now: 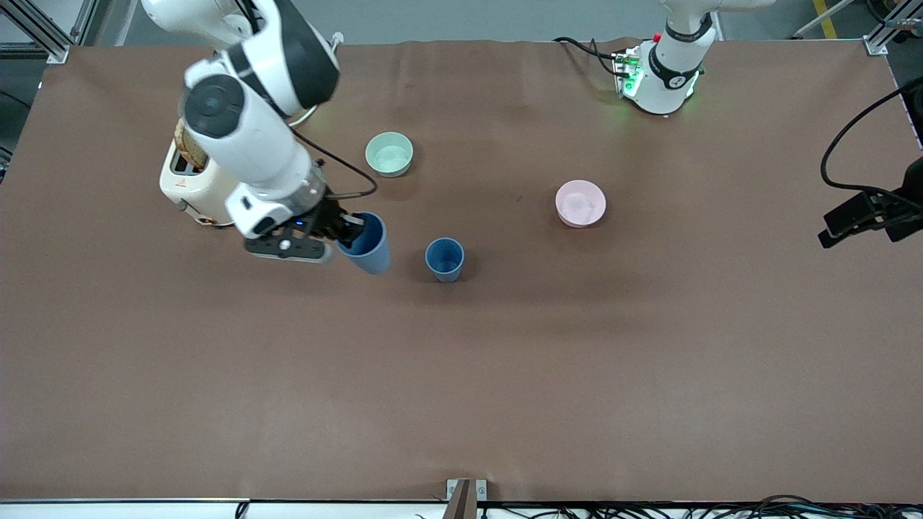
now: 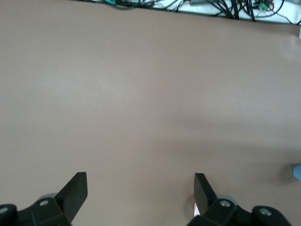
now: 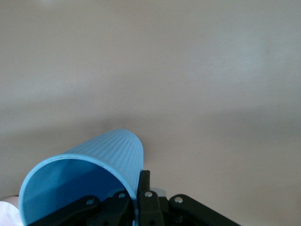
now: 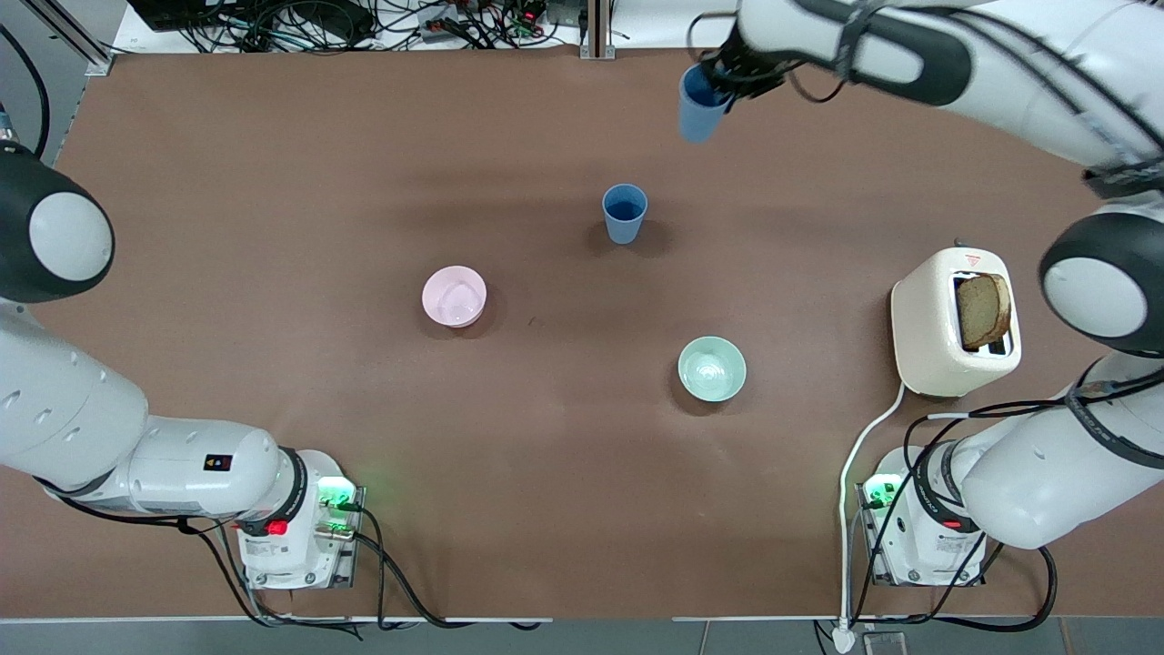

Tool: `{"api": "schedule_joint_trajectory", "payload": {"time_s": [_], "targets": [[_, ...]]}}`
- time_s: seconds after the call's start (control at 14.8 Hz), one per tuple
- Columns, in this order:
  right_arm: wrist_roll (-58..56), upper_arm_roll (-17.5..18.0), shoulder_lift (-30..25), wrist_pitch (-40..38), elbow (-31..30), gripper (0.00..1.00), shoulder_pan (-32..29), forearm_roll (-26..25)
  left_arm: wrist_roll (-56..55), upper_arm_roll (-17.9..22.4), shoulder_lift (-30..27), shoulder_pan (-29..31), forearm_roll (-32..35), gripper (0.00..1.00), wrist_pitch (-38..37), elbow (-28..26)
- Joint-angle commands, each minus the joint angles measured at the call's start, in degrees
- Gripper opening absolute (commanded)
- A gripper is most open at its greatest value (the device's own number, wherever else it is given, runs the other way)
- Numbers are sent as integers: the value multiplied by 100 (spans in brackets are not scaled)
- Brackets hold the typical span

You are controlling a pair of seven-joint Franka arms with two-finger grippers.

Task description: Stack blue cups with both arms

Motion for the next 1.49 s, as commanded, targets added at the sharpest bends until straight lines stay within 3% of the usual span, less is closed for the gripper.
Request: {"api": "schedule_joint_trajectory", "payload": {"time_s": [0.0, 0.14, 0.27, 0.68, 1.02, 1.42], "targets": [[394, -73, 335, 243, 111, 0, 399, 50, -4, -24, -565, -55, -57, 100, 378, -920], [640, -73, 511, 437, 94, 0, 593, 50, 22, -112, -864, -56, -48, 100, 757, -1457], [668, -73, 652, 639, 67, 0, 699, 59, 31, -138, -997, -55, 100, 100, 890, -1652], [729, -73, 828, 684, -100, 0, 1007, 59, 453, -68, -708, 32, 102, 100, 864, -1249], [852, -73, 1092, 1132, -100, 0, 1068, 129, 515, -77, -699, 24, 93, 100, 828, -1222], [852, -82, 1145, 1150, -161, 0, 1112, 129, 261, -77, -699, 6, -82, 100, 820, -1231]]}}
